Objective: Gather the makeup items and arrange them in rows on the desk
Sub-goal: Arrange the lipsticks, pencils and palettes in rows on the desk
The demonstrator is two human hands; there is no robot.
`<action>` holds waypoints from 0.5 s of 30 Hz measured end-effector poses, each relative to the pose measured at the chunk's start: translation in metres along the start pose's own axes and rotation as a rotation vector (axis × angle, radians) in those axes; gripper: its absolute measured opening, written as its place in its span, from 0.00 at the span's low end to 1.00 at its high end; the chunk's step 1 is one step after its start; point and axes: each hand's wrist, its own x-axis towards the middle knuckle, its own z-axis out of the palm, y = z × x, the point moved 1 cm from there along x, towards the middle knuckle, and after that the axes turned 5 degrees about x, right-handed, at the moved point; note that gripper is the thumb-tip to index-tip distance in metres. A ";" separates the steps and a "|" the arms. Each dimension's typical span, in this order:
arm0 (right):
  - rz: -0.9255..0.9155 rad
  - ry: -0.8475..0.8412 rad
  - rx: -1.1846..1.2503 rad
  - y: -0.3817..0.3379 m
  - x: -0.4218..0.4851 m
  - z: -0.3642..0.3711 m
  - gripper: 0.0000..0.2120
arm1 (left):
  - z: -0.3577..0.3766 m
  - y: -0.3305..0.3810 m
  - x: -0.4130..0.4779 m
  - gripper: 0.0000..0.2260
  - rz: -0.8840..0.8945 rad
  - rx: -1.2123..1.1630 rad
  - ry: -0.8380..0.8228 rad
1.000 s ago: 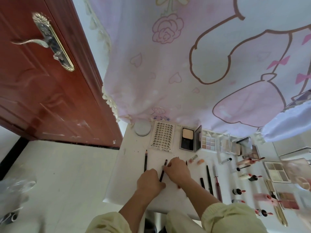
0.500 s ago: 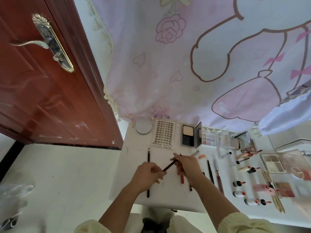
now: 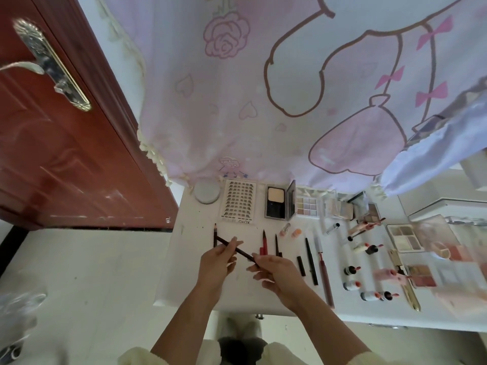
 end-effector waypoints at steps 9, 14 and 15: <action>-0.183 0.227 -0.091 -0.019 -0.004 -0.022 0.09 | 0.015 0.001 -0.019 0.16 0.108 0.375 -0.233; -0.184 0.136 -0.089 -0.018 -0.009 -0.012 0.16 | 0.025 -0.003 -0.020 0.20 0.112 0.596 -0.338; -0.195 0.134 -0.099 -0.017 -0.009 -0.011 0.16 | 0.024 -0.003 -0.020 0.19 0.111 0.607 -0.359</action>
